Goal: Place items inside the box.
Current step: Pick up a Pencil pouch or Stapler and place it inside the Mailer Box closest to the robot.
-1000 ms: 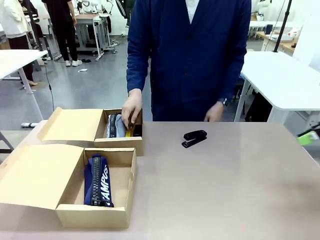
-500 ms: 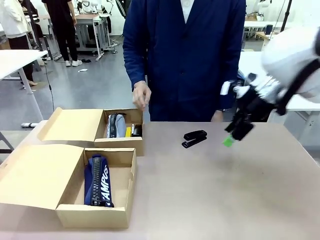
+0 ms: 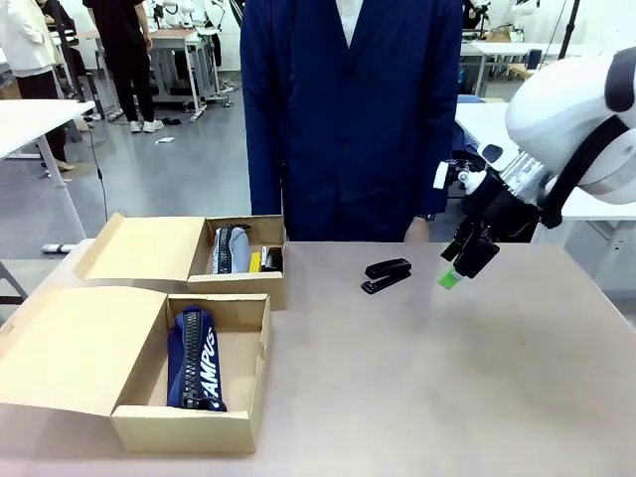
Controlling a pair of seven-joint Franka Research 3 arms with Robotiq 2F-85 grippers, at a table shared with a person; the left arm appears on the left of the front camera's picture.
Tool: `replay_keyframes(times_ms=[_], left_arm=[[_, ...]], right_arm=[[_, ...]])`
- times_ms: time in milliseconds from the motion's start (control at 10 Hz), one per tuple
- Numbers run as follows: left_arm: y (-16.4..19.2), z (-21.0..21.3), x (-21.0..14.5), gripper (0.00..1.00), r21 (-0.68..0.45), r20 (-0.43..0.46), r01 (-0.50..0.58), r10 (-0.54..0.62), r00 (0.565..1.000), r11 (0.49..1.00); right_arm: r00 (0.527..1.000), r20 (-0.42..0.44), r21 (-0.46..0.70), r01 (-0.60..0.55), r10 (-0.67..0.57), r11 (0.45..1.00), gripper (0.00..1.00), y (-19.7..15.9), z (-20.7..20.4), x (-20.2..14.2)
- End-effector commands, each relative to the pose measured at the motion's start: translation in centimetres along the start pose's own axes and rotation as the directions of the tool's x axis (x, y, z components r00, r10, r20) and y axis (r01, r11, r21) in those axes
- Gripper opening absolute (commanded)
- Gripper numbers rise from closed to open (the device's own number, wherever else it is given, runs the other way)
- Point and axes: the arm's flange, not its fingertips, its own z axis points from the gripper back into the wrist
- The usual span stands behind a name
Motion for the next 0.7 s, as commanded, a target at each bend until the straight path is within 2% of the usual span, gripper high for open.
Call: replay_keyframes(times_ms=[0,300,600], left_arm=[[-0.1,-0.1,0.0,1.00,-0.023,0.011,0.017,-0.016,1.000,1.000],[-0.1,-0.1,0.0,1.00,-0.023,0.011,0.017,-0.016,1.000,1.000],[-0.1,-0.1,0.0,1.00,-0.023,0.011,0.017,-0.016,1.000,1.000]], right_arm=[[0.977,0.063,-0.042,-0.202,0.204,0.978,1.00,-3.5,-2.3,1.2],[0.934,0.074,-0.031,-0.349,0.350,0.937,1.00,-8.9,-5.5,3.8],[0.890,0.034,0.002,-0.456,0.455,0.890,1.00,-12.3,-8.8,6.0]])
